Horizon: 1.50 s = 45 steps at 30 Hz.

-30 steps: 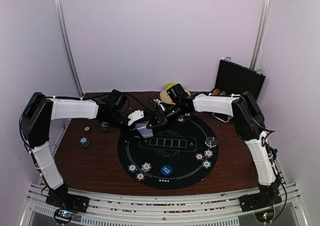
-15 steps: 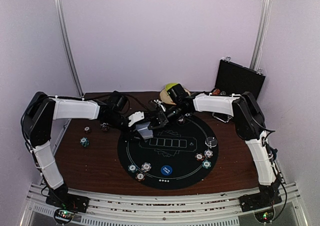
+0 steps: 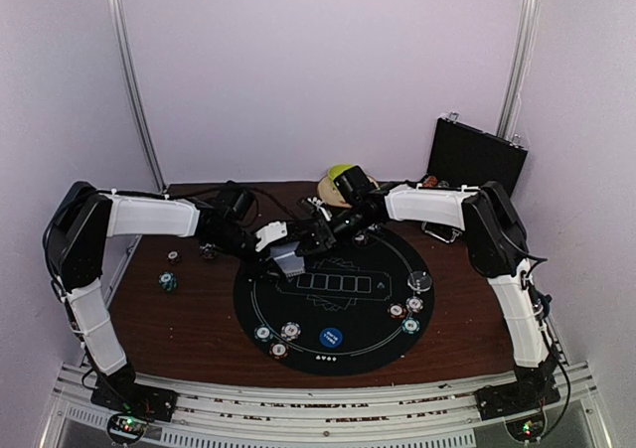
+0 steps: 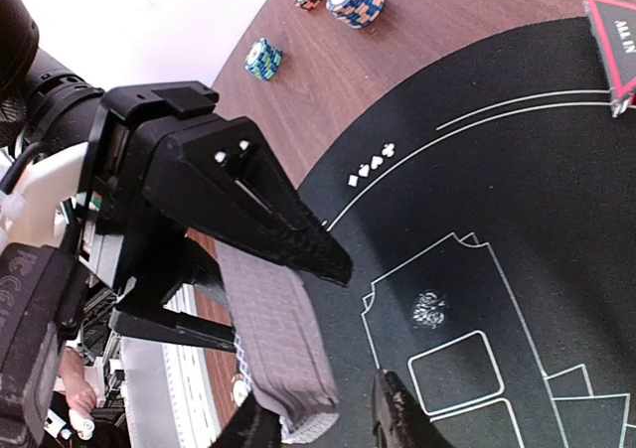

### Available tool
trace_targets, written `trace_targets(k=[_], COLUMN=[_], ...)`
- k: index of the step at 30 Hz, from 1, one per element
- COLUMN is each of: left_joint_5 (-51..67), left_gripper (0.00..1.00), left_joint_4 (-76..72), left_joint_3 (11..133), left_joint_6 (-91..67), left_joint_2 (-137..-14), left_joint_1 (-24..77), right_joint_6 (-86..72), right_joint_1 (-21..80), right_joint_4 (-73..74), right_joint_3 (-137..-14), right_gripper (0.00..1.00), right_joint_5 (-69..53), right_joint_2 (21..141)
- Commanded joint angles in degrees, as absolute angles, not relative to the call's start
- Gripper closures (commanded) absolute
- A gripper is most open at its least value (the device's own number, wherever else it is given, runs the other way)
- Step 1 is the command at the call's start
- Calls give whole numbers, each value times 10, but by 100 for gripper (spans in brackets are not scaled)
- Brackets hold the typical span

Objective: Distribute texas hold em gaming equipment
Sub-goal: Pass from the left arm to the right

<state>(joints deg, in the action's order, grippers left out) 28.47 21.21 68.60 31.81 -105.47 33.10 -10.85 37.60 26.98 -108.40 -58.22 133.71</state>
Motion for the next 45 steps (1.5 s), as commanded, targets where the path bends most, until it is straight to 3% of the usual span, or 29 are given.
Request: trace_targets(k=[1,12,29,32,37,39,41,45], left_joint_5=[299,301,300,300,292,291,289,281], left_gripper=[66,66,66,66,65,60,53,24], left_joint_4=[210,212,211,210,202,201,200,193], left_joint_3=[703,706,705,704,701,700,699,693], left_joint_6=[316,315,313,313,310,309,309,307], left_joint_2=[-1057,-1058,-1055,-1055,-1056,-1056,-1056,-1056], left_joint_1=[333,333,333,333,333,333,333,333], right_joint_6=[-121,-177,-164,-165,-178,-191,-202,-205], right_joint_1=[370,382,396,396,396,396,396,396], right_joint_4=[259,216,229,227,216,203,191,185], right_joint_3=[-1091,-1092,-1084,-1080,-1077,-1074,-1069,-1065], right_gripper=[65,62,62,67,93,100,100,100], right_joint_5=[-575,-653,-649,-651,-666,-677,-684,-688], right_joint_2=[1320,1351,1356,1358,1362,1360,1356,1351])
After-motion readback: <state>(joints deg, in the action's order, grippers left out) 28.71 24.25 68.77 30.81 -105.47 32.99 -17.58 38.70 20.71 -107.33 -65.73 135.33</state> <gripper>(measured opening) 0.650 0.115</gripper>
